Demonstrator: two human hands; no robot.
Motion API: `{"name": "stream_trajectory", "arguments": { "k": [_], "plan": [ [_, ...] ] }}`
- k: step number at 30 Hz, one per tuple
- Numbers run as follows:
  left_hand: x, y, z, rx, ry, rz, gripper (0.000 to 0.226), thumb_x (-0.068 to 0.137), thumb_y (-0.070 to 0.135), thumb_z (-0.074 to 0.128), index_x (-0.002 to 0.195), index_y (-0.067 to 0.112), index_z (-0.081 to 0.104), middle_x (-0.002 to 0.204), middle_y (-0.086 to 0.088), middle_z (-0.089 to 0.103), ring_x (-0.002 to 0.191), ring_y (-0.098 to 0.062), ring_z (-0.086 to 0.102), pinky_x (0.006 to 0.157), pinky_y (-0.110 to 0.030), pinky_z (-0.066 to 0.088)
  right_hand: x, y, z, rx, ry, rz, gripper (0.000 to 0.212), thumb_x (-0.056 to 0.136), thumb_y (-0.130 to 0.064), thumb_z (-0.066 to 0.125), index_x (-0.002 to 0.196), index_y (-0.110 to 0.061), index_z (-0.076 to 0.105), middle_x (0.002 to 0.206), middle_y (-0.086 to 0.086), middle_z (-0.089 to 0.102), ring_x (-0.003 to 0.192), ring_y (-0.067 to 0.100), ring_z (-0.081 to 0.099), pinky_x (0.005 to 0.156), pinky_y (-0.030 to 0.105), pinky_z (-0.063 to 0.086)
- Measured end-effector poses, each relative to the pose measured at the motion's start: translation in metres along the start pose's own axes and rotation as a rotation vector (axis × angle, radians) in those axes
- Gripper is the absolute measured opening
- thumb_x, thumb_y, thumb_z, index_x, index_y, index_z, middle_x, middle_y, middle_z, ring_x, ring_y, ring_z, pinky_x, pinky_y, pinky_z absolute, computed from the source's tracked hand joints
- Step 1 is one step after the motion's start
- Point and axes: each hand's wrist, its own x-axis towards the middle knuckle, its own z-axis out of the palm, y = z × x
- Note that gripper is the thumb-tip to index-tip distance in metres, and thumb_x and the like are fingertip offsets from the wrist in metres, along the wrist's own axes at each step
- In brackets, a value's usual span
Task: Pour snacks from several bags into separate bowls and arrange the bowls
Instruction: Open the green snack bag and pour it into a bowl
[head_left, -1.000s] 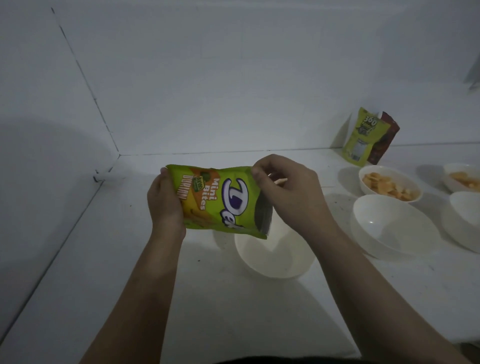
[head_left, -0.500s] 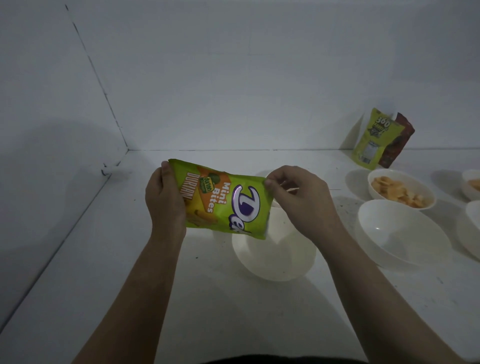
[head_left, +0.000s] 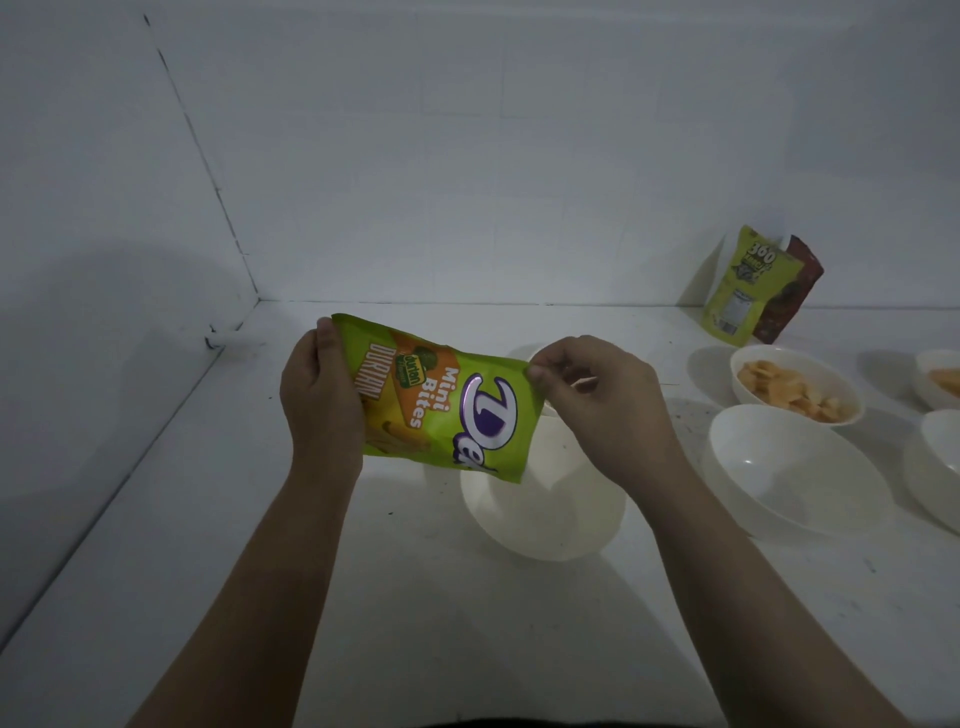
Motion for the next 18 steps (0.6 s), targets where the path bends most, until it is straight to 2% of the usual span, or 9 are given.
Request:
{"name": "stream_trajectory", "arguments": {
  "k": [3, 5, 8, 13, 18],
  "plan": [
    [-0.001, 0.001, 0.000, -0.010, -0.011, -0.009, 0.042, 0.103, 0.039, 0.040, 0.064, 0.021, 0.039, 0.060, 0.006, 0.043, 0.055, -0.007, 0.046, 0.053, -0.024, 0.040, 0.001, 0.000, -0.003, 0.005, 0.030, 0.007, 0.010, 0.087, -0.016, 0.072, 0.083, -0.025, 0.074, 0.087, -0.009, 0.059, 0.078, 0.005, 0.060, 0.069, 0.016, 0.047],
    [-0.002, 0.003, 0.002, -0.004, -0.012, -0.007, 0.043, 0.103, 0.038, 0.040, 0.064, 0.020, 0.039, 0.060, 0.007, 0.042, 0.055, -0.006, 0.046, 0.052, -0.023, 0.040, 0.002, -0.001, -0.005, 0.002, 0.031, 0.007, 0.010, 0.087, -0.014, 0.073, 0.082, -0.023, 0.075, 0.088, -0.007, 0.058, 0.079, 0.007, 0.062, 0.073, 0.026, 0.052],
    [-0.003, 0.007, 0.003, 0.005, -0.009, 0.014, 0.043, 0.103, 0.036, 0.040, 0.063, 0.020, 0.037, 0.057, 0.009, 0.039, 0.048, 0.001, 0.042, 0.048, -0.015, 0.037, 0.002, -0.004, -0.009, 0.016, 0.020, 0.016, 0.012, 0.087, -0.014, 0.072, 0.080, -0.023, 0.073, 0.088, -0.008, 0.061, 0.078, 0.010, 0.063, 0.074, 0.033, 0.055],
    [-0.004, 0.009, 0.000, 0.063, -0.019, 0.042, 0.043, 0.103, 0.036, 0.039, 0.064, 0.020, 0.036, 0.060, 0.007, 0.039, 0.051, -0.002, 0.041, 0.050, -0.017, 0.036, -0.002, -0.004, -0.008, -0.057, 0.003, 0.016, 0.012, 0.089, -0.016, 0.069, 0.080, -0.023, 0.072, 0.077, -0.013, 0.065, 0.077, 0.008, 0.061, 0.071, 0.029, 0.052],
    [-0.002, 0.011, -0.003, 0.065, -0.028, 0.056, 0.042, 0.103, 0.037, 0.039, 0.065, 0.020, 0.036, 0.061, 0.006, 0.040, 0.056, -0.008, 0.042, 0.052, -0.022, 0.036, -0.005, -0.006, -0.006, -0.055, 0.018, -0.005, 0.013, 0.089, -0.015, 0.069, 0.080, -0.023, 0.071, 0.076, -0.013, 0.066, 0.077, 0.007, 0.060, 0.066, 0.018, 0.046]
  ]
}}
